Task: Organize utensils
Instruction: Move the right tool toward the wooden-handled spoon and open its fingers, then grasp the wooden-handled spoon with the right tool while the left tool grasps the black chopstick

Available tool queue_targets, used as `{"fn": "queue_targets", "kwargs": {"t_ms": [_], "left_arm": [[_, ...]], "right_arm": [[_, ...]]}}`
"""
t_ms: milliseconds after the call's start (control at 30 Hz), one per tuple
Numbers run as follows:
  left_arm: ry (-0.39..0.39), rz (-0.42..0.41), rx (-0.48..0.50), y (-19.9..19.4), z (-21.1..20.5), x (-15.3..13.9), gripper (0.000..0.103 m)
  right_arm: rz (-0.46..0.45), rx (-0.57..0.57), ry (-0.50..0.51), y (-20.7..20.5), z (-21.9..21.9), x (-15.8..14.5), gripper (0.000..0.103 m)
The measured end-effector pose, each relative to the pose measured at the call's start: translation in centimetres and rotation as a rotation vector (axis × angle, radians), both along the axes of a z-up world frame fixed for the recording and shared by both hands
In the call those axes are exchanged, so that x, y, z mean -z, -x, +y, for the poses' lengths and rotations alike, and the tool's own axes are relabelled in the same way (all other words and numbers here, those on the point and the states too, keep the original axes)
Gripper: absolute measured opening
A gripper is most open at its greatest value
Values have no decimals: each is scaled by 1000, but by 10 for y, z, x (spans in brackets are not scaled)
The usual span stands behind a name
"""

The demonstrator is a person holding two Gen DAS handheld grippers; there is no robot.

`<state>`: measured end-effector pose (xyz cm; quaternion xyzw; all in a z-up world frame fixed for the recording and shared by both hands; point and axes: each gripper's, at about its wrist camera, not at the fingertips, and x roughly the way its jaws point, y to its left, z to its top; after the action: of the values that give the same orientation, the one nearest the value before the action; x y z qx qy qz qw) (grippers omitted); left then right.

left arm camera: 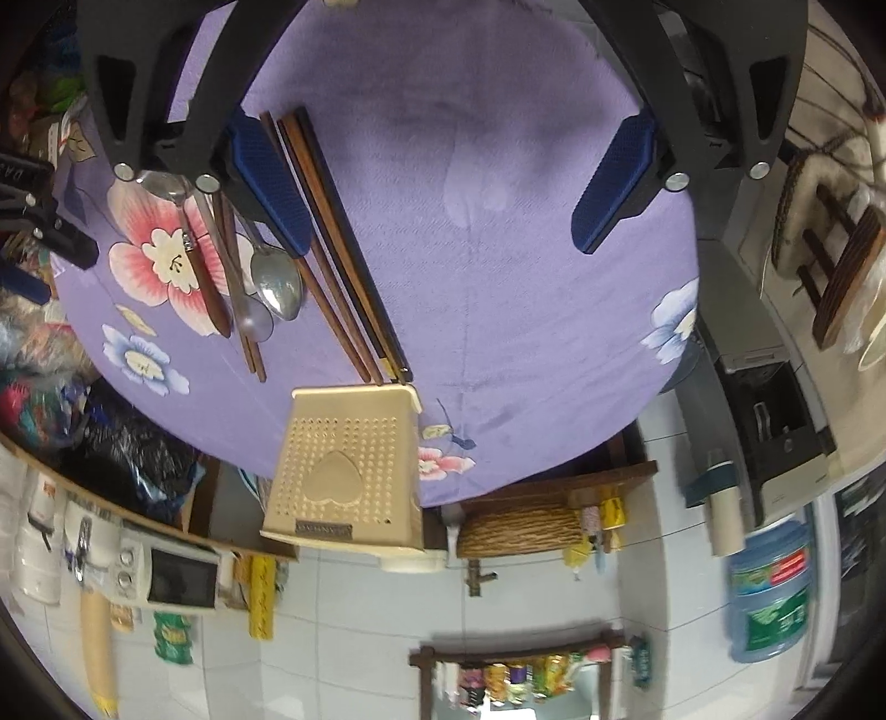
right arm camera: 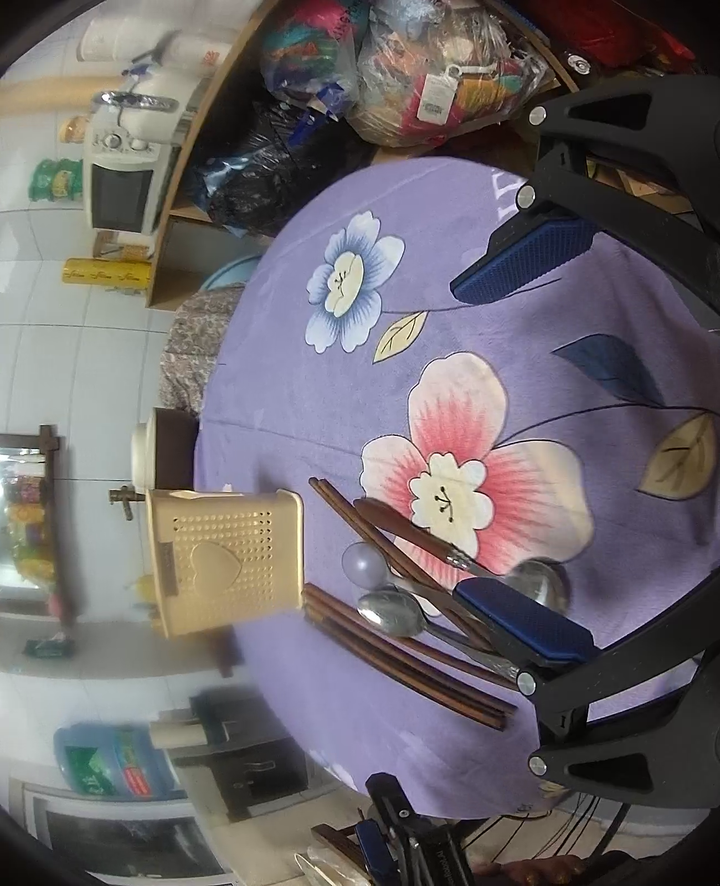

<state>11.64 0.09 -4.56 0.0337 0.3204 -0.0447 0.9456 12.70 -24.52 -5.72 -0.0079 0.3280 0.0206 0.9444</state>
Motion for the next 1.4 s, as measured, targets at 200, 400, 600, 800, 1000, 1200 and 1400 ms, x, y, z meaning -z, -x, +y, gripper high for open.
{"fn": "queue_targets", "kwargs": {"t_ms": [200, 400, 600, 800, 1000, 1200, 1400], "left_arm": [[-10, 75, 40, -35, -10, 7, 69], [48, 152, 63, -56, -16, 14, 55], [22, 199, 58, -65, -23, 26, 48], [36, 231, 33, -67, -20, 35, 47], [19, 233, 17, -73, -15, 35, 47], [2, 254, 0, -80, 12, 39, 47], [53, 255, 46, -81, -3, 33, 47]], "right_arm": [[101, -42, -13, -45, 15, 9, 92], [153, -36, -37, -70, 27, 18, 77], [181, -37, -18, -75, 34, 25, 74], [218, -40, -13, -77, 40, 35, 68], [232, -38, 1, -81, 41, 42, 53], [240, -24, -10, -87, 17, 41, 44], [243, -31, -22, -92, 22, 40, 44]]}}
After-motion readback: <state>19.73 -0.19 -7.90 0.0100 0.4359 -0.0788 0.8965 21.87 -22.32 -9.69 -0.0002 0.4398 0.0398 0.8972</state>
